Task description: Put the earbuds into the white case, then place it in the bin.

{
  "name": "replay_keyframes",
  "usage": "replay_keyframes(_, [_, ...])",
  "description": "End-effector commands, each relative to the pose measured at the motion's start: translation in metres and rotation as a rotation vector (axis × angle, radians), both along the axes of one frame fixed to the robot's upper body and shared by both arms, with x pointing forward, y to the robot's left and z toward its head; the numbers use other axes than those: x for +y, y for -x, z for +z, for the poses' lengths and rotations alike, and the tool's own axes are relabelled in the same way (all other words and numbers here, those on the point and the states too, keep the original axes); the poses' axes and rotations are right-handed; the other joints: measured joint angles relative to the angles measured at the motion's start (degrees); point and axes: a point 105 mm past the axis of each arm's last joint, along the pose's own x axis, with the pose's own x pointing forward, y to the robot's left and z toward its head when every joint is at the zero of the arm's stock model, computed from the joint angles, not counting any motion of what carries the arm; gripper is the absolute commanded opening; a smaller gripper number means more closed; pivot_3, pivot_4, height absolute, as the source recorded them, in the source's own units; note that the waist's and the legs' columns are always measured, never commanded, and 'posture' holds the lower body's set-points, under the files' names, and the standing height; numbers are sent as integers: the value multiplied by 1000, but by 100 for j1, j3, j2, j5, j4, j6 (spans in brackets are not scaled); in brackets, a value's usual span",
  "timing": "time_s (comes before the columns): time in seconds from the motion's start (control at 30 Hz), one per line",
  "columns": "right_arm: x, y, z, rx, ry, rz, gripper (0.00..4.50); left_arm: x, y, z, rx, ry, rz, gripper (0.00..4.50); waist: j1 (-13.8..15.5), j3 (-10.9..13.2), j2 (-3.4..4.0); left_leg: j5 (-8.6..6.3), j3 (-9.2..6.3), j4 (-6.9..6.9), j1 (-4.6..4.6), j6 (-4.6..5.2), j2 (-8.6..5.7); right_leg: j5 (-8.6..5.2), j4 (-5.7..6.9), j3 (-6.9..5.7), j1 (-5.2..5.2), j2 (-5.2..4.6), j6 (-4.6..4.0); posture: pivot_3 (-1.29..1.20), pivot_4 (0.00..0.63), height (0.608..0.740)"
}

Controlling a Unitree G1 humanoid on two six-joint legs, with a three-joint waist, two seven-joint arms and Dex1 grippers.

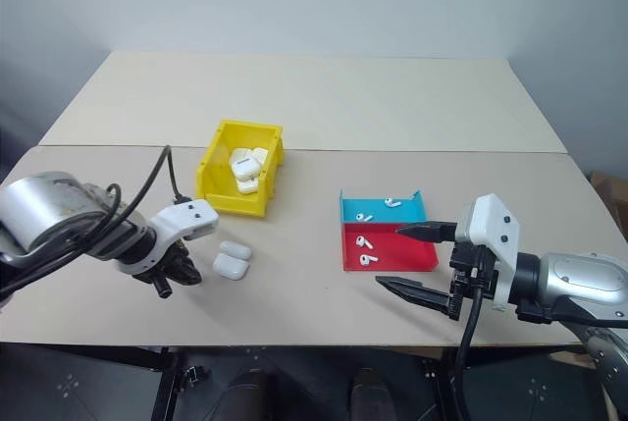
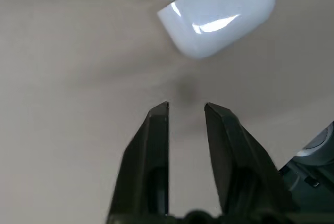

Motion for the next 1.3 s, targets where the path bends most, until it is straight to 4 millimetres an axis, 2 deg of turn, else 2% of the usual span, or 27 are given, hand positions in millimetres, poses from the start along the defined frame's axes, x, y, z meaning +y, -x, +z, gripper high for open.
replay_keyframes(0.03, [2, 3, 8, -43, -3, 22, 4500, 2, -1, 14, -25, 28, 16, 2427, 6, 0, 0, 0, 0, 0, 1, 0, 0, 0, 0, 0, 1, 0, 0, 0, 150, 740])
replay_keyframes(0.23, [4, 1, 7, -42, -4, 28, 4500, -6, 0, 22, 35, 62, 13, 4413, 12, 0, -2, 0, -2, 1, -3, 0, 0, 0, -2, -1, 0, 0, 0, 0, 150, 740])
replay_keyframes(0.53, [6, 2, 6, -39, -9, 32, 4500, -19, -18, 24, 159, 88, 155, 4461, 2, 0, -2, -1, -5, 6, -2, 2, -1, 0, 5, 0, -1, -1, 0, 0, 150, 740])
replay_keyframes(0.73, [6, 4, 5, -35, -13, 33, 4500, -31, -12, 20, 207, 74, 160, 4461, -16, 0, -2, -2, -6, 6, -3, 3, 0, 0, 5, 0, -3, -1, 0, 0, 150, 740])
replay_keyframes(0.93, [8, 7, 4, -28, -19, 37, 4500, -39, -14, 16, 81, 47, 149, 4461, -4, 0, -2, -2, -6, 7, -3, 3, -1, 0, 5, 0, -2, -4, 1, 0, 150, 740])
replay_keyframes(1.13, [8, 9, 3, -18, -23, 38, 4500, -40, -16, 8, 69, 52, 168, 4461, -3, 0, -1, 0, -4, 7, 2, 0, -2, 0, 6, 1, 1, -3, 0, 0, 150, 740])
replay_keyframes(1.3, [8, 11, 3, -14, -23, 43, 4500, -43, -15, 11, 68, 72, 153, 4461, 1, 0, -1, 0, -4, 7, 0, -1, -2, 0, 2, 0, 1, -3, 0, 0, 150, 740])
